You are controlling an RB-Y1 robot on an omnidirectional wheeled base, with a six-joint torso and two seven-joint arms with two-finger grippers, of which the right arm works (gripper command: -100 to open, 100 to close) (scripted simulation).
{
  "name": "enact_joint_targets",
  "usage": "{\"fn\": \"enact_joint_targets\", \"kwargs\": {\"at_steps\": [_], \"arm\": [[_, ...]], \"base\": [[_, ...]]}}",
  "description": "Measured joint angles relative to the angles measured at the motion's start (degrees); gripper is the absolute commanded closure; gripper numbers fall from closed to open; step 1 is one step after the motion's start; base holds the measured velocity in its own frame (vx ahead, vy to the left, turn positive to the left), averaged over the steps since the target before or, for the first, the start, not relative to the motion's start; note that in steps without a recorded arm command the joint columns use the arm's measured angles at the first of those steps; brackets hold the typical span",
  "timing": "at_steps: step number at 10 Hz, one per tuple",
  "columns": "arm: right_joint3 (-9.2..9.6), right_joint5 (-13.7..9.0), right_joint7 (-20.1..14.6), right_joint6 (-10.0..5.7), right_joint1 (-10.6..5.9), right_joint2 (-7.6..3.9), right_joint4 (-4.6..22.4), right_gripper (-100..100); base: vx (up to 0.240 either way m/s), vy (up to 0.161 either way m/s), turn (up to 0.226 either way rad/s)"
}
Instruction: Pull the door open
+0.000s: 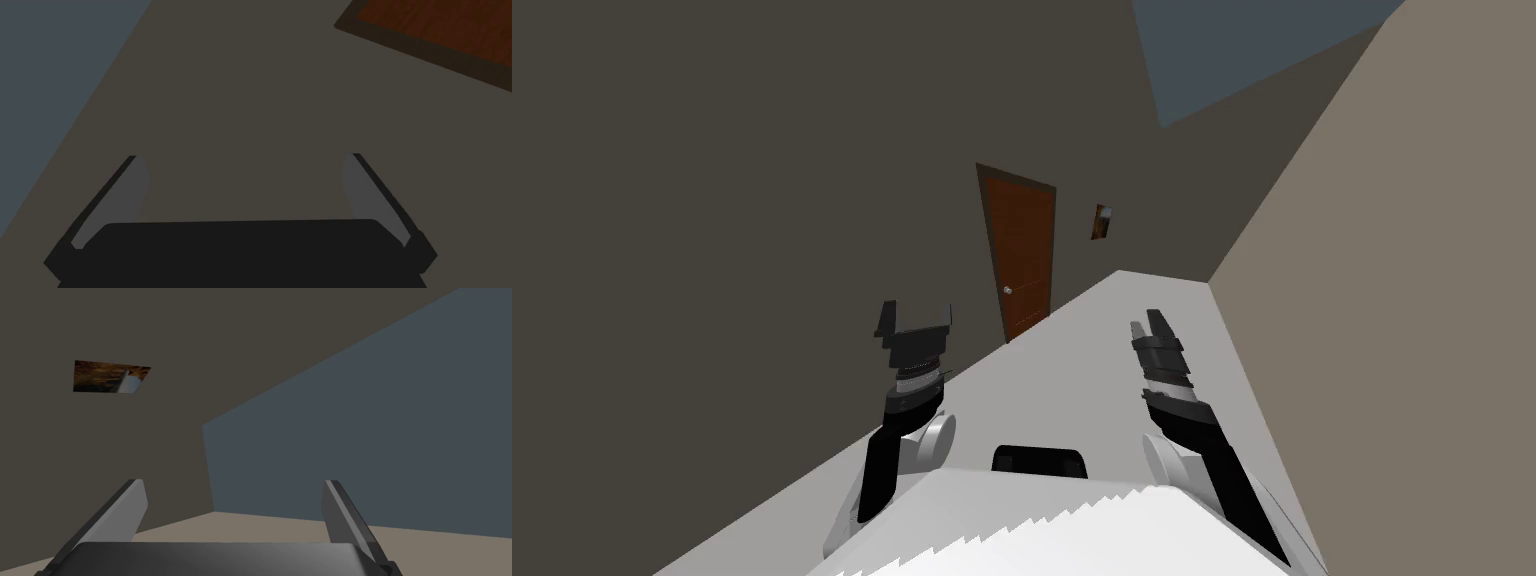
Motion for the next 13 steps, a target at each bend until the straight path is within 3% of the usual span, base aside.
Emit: {"fn": "enact_joint_targets", "kwargs": {"at_steps": [5,13], "arm": [[-0.3,1.78,3.73,-2.33,-1.24,-2.37,5.55,-100],[-0.25,5.07,10.36,-6.03,-3.51,-4.55,14.56,-100]], "base": [[0.153,0.052,0.067],[0.127,0.039,0.062]]}}
